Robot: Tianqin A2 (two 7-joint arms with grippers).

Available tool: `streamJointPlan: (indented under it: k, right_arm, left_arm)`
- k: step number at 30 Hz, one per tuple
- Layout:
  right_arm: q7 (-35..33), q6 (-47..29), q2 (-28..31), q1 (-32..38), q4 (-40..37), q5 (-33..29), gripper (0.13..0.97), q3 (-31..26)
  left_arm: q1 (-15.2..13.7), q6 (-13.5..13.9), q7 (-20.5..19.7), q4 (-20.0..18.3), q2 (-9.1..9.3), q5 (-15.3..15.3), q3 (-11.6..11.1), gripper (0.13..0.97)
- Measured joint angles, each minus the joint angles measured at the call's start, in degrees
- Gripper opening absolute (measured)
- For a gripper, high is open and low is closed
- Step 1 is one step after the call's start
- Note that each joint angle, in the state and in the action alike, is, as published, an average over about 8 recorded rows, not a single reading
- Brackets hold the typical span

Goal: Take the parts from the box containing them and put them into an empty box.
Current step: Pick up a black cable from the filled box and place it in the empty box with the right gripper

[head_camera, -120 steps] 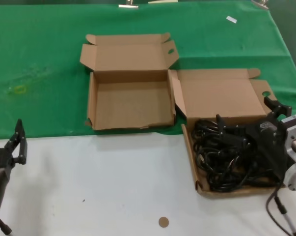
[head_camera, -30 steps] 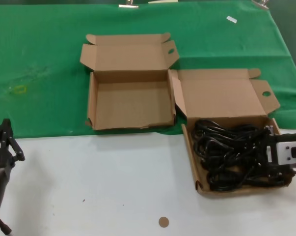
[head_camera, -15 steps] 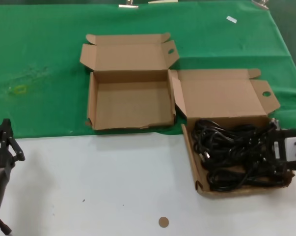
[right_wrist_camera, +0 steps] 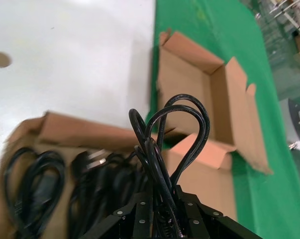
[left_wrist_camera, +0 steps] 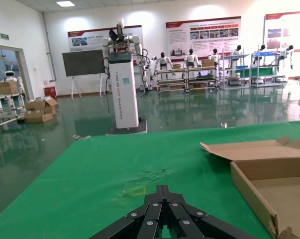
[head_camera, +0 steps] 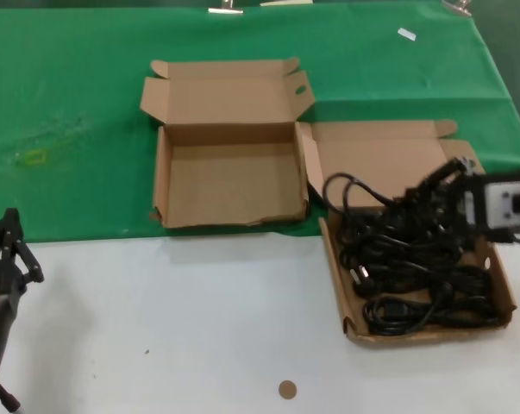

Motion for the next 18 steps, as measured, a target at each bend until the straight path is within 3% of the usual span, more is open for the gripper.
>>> streamJointPlan:
  k: [18]
  right_arm:
    - [-0.4, -2.6, -14.7, 15.3, -9.6, -6.4, 0.222, -7.2]
  left_arm:
    - [0.0, 0.0, 0.0, 0.0, 0.00, 0.0, 0.0, 0.144]
